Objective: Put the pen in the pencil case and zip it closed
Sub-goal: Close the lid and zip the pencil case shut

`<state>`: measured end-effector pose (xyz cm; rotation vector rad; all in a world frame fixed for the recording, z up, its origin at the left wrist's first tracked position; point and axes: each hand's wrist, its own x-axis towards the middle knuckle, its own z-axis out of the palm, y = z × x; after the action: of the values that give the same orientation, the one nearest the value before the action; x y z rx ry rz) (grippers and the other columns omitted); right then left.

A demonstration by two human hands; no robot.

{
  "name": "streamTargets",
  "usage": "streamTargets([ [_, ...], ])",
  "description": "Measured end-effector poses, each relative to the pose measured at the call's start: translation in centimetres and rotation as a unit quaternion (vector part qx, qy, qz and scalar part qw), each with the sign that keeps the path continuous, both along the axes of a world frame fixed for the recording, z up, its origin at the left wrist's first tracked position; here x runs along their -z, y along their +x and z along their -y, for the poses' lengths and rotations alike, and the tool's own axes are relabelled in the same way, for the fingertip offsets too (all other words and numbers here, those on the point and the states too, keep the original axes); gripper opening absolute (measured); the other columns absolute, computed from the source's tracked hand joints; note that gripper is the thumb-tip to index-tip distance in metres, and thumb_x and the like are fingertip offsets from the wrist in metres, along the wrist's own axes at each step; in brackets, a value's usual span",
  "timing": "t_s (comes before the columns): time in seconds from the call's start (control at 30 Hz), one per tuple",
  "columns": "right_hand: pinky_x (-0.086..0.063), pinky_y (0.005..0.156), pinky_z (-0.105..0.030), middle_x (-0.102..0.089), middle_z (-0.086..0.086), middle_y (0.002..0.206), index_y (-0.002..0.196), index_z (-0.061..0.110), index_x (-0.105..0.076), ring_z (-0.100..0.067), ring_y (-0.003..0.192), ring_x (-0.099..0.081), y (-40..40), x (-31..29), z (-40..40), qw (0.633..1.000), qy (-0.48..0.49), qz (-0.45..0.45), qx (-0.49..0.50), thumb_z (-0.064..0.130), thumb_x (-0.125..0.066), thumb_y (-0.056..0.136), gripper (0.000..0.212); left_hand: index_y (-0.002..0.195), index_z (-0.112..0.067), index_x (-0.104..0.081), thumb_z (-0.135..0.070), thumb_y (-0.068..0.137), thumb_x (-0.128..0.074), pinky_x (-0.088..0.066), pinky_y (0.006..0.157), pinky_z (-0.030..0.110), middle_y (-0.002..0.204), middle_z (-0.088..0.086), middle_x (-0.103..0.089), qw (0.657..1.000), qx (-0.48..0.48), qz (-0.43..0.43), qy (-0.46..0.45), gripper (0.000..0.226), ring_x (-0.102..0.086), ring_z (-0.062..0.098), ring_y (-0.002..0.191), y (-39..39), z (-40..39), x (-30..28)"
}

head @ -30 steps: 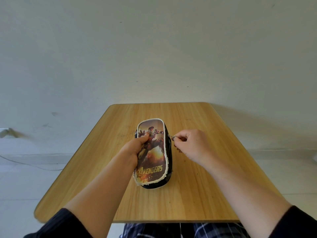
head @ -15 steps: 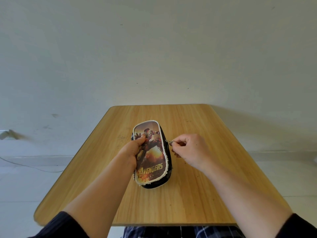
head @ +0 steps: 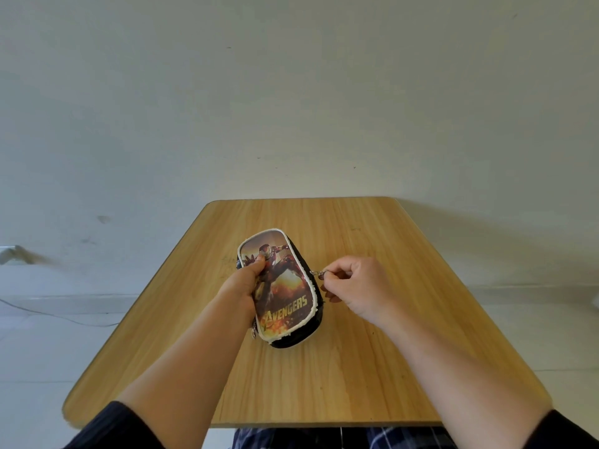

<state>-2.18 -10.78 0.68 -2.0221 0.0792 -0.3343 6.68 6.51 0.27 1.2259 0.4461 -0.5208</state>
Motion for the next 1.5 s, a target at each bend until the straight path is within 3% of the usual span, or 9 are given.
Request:
streamTargets([
  [0.13,-0.058,0.058,-0.023,-0.074,0.001,0.072,0.082,0.022,-0.073,-0.01,0.063,-0.07,-0.1,0.0,0.4,0.998,0.065,-0.017,-0.017,0.006,-0.06,0.083,0.021,0.079,-0.008,-0.061,-0.035,0.085,-0.065,-0.05,0.045,0.034,0.049,0.012,-0.067,1.0,0.017,0.0,-0.006,0.028,-0.063,0.025,0.037,-0.4,0.7,0.2],
  [0.33,-0.058,0.055,-0.028,-0.073,-0.01,0.073,0.075,0.007,-0.071,-0.018,0.06,-0.07,0.1,-0.1,0.9,0.978,0.192,-0.083,-0.018,-0.004,-0.058,0.08,0.017,0.071,-0.004,-0.07,-0.039,0.08,-0.069,-0.053,0.046,0.036,0.059,0.015,-0.071,0.998,0.05,0.002,-0.028,0.036,-0.068,0.027,0.046,-0.5,0.7,0.5],
  [0.53,-0.054,0.052,-0.025,-0.07,-0.01,0.067,0.075,0.003,-0.068,-0.016,0.058,-0.065,0.3,-0.4,1.4,0.937,0.326,-0.122,-0.014,-0.008,-0.055,0.08,0.017,0.079,0.001,-0.075,-0.012,0.061,-0.081,-0.058,0.059,0.044,0.083,0.018,-0.074,0.986,0.152,0.012,-0.062,0.023,-0.072,0.031,0.069,-1.7,0.6,0.6],
  [0.77,-0.056,0.057,-0.023,-0.071,-0.009,0.074,0.084,0.001,-0.068,-0.016,0.066,-0.068,-0.2,-0.4,2.2,0.943,0.299,-0.134,-0.063,-0.01,-0.063,0.078,0.013,0.09,0.002,-0.068,-0.003,0.062,-0.074,-0.058,0.055,0.044,0.08,0.021,-0.073,0.985,0.165,0.017,-0.048,0.029,-0.072,0.032,0.066,-2.2,1.1,0.6],
  [1.03,-0.054,0.053,-0.019,-0.068,-0.009,0.07,0.078,0.003,-0.066,-0.009,0.056,-0.067,0.3,-0.4,2.0,0.982,0.157,-0.1,-0.013,-0.004,-0.064,0.082,0.008,0.091,0.001,-0.067,-0.002,0.066,-0.073,-0.057,0.05,0.041,0.075,0.019,-0.074,0.99,0.136,0.036,-0.028,0.027,-0.071,0.031,0.062,-1.9,1.0,0.6],
  [1.3,-0.053,0.053,-0.019,-0.068,-0.005,0.068,0.075,0.008,-0.066,-0.006,0.054,-0.064,0.2,-0.6,1.7,0.989,0.119,-0.092,0.013,0.0,-0.064,0.083,0.011,0.087,-0.001,-0.065,-0.003,0.074,-0.071,-0.054,0.057,0.042,0.067,0.016,-0.073,0.997,0.075,0.032,-0.015,0.014,-0.07,0.029,0.055,-1.5,1.3,0.3],
  [1.5,-0.054,0.052,-0.02,-0.067,-0.004,0.066,0.074,0.009,-0.066,-0.006,0.053,-0.064,0.0,-0.8,1.4,0.992,0.095,-0.079,0.024,0.002,-0.064,0.084,0.013,0.084,-0.004,-0.063,-0.003,0.078,-0.07,-0.051,0.051,0.04,0.057,0.012,-0.071,0.999,0.03,0.03,-0.02,0.01,-0.068,0.027,0.054,-1.5,1.1,-0.2],
])
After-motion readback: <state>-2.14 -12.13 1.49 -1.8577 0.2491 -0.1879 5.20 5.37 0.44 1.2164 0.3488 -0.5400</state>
